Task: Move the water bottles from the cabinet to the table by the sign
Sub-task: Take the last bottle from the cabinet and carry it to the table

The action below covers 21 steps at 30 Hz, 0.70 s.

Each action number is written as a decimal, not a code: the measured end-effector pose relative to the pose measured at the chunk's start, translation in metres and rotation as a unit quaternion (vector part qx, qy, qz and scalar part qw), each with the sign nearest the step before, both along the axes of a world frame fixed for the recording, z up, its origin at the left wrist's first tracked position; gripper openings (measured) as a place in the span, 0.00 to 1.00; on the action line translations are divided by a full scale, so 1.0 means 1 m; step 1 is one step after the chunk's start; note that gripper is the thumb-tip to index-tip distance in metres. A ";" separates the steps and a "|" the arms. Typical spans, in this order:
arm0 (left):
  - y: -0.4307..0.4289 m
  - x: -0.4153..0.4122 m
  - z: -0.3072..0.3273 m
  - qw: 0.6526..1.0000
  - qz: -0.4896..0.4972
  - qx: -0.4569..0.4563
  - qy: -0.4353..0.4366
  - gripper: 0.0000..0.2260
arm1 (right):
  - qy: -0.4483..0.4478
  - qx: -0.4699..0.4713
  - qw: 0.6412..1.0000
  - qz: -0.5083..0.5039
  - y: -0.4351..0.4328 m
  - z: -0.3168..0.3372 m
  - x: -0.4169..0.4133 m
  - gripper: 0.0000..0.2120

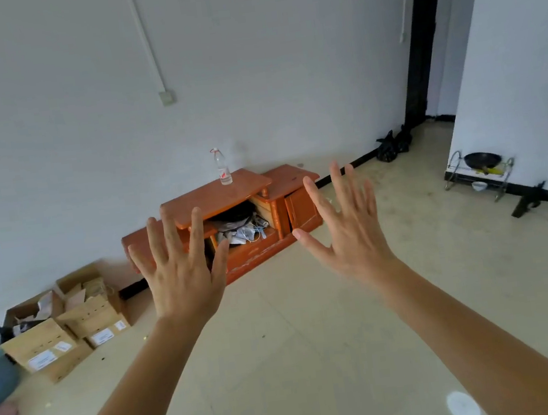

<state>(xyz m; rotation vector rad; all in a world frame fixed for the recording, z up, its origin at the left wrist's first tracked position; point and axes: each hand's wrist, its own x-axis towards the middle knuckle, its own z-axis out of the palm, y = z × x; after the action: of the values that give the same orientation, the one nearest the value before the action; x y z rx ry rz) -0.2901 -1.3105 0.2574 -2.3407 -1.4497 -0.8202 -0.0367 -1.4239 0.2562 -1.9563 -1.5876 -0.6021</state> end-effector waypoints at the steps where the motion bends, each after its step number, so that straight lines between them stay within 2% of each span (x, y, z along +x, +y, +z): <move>1: 0.014 0.011 0.003 1.000 0.004 0.009 -0.002 0.32 | 0.001 0.005 1.000 0.005 0.019 0.006 0.012 0.39; 4: 0.065 0.046 0.015 1.000 0.009 0.008 -0.007 0.32 | 0.013 0.009 1.000 0.016 0.083 0.020 0.048 0.40; 13: 0.252 0.098 -0.009 0.999 0.033 0.004 -0.003 0.32 | 0.017 -0.006 0.998 0.062 0.290 -0.007 0.101 0.41; 21: 0.482 0.154 -0.007 1.000 0.019 -0.013 -0.011 0.33 | -0.002 -0.031 0.998 0.049 0.502 -0.007 0.148 0.41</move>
<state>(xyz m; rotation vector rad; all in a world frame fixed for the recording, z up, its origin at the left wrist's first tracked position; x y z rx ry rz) -0.1360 -0.8289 0.2503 -2.3221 -1.5173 -0.8243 0.1118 -0.9219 0.2490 -1.9090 -1.7127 -0.5238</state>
